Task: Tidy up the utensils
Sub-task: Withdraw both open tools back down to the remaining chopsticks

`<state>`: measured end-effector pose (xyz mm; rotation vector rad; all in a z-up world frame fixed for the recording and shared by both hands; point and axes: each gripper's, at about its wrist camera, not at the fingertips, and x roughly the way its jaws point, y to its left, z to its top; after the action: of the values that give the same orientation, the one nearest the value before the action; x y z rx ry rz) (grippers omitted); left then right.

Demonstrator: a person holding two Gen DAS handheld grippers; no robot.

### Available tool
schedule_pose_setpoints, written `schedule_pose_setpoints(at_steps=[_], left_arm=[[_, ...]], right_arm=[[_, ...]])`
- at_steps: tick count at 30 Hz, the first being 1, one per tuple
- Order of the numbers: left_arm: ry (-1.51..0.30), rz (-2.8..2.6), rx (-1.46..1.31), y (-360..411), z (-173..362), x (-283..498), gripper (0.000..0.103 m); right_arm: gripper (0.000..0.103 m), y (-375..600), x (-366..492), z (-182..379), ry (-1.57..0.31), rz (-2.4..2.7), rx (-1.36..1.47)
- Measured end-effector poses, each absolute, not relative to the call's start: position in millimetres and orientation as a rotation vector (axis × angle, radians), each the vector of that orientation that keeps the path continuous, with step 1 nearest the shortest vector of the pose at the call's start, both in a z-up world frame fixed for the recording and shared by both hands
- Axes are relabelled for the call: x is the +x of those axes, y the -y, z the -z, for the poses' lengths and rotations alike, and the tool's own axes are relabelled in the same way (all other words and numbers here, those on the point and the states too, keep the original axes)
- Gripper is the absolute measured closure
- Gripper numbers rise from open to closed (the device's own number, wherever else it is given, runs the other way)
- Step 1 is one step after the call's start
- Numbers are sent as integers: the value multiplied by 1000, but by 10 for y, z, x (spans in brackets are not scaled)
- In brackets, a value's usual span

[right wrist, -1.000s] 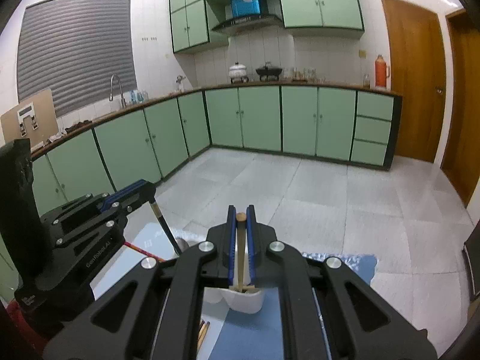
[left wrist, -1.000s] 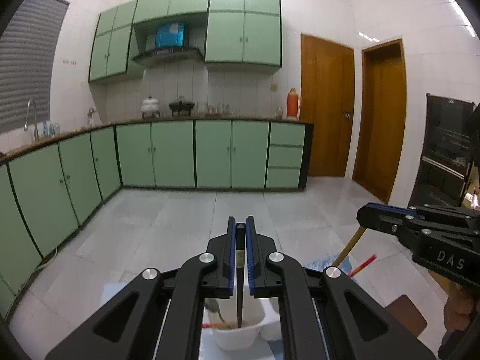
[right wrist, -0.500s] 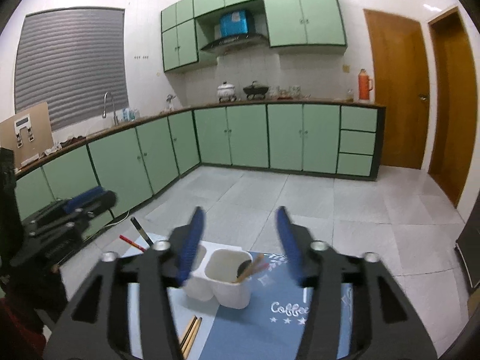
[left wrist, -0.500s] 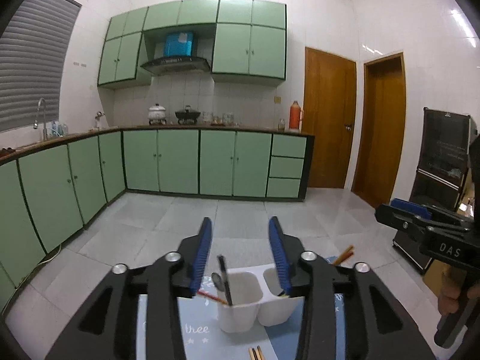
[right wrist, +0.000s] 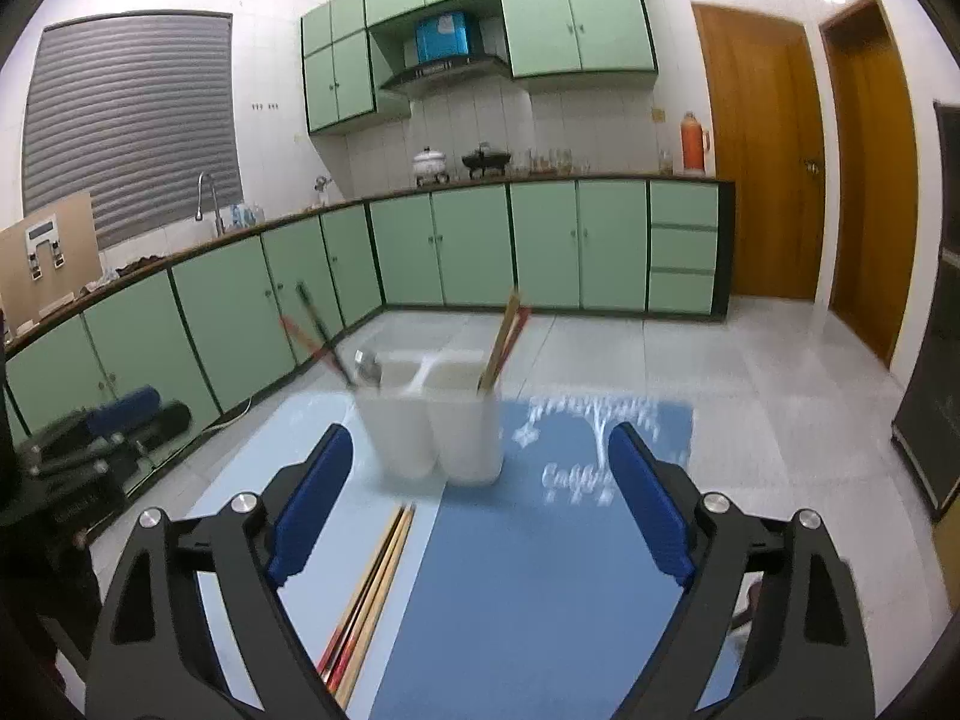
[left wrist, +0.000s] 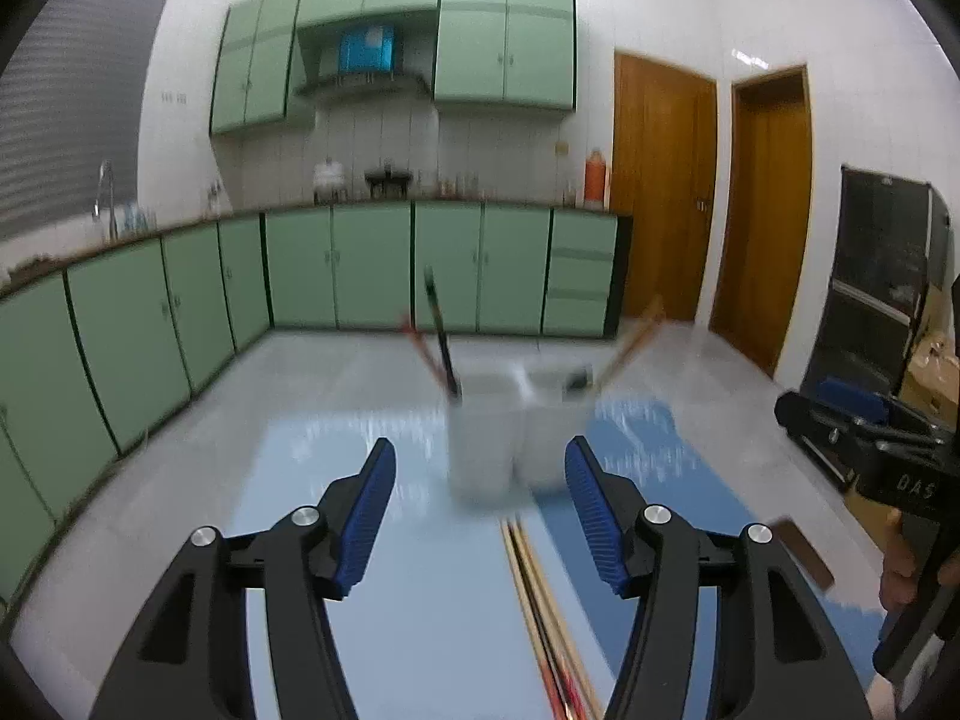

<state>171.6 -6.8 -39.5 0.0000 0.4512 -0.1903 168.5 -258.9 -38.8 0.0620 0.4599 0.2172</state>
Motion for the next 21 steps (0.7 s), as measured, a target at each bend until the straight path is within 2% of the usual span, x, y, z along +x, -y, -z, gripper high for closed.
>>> schedule_pose_setpoints(at_steps=[13, 21], left_arm=[[-733, 162, 20, -53, 1558, 1456, 44], [-801, 158, 30, -115, 1803, 1332, 44]], right_arm=[[14, 2118, 1328, 1499, -728, -223, 55], [15, 1849, 1164, 1874, -818, -257, -5]])
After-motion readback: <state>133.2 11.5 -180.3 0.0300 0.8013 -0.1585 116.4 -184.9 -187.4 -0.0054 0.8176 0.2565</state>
